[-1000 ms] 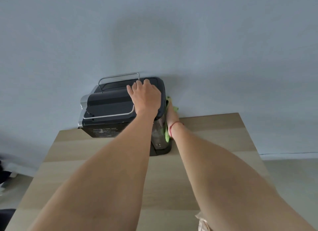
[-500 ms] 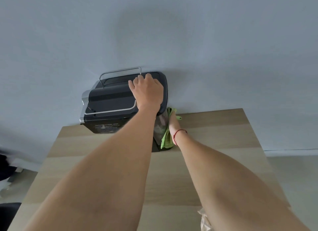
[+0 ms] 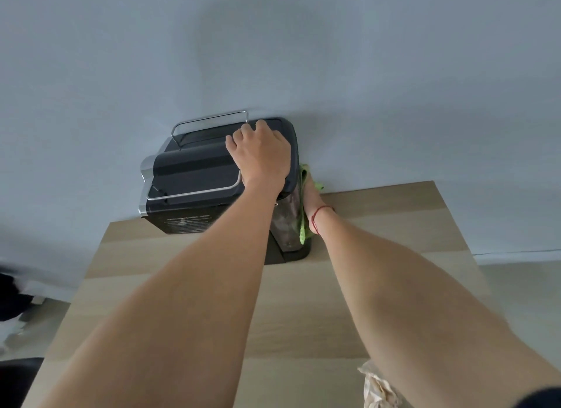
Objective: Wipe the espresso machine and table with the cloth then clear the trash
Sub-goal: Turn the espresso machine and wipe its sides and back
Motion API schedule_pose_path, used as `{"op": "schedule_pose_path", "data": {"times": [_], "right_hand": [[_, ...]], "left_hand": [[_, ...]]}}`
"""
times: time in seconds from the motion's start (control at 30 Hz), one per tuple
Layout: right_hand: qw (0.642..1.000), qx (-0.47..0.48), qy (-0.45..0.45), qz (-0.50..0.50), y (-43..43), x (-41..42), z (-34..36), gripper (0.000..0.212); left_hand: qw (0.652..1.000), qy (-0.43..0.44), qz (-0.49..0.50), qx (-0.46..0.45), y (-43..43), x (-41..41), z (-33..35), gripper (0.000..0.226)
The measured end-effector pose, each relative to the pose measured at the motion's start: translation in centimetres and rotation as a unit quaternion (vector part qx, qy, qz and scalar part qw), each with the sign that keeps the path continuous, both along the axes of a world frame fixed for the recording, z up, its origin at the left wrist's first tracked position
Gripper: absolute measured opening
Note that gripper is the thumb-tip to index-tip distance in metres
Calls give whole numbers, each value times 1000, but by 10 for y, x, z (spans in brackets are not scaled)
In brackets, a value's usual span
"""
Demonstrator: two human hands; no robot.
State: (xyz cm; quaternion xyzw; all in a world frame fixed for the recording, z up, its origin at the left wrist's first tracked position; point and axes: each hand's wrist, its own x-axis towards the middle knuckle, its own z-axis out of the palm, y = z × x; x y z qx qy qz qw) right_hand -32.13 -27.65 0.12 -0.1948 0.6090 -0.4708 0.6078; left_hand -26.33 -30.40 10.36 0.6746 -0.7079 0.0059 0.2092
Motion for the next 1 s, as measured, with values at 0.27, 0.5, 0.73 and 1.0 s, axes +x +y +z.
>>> {"op": "schedule_pose_path", "data": {"times": [0.27,0.5,0.73,1.0], "right_hand": [[992,55,-94,-61,13,12,-9,100],[996,-16,-67,-62,-17,12,2,104],[994,-52,-45,-89,11,9,58,74],[978,59,-95,-178,30,37,10,103]], "left_hand": [[1000,-11,4,5,-2,0,0,38],[1000,-16,-11,-8,3,2,1,38],[1000,-14,-16,-17,2,2,-1,38],[1000,-9,-15,-22,0,2,-1,38]]}}
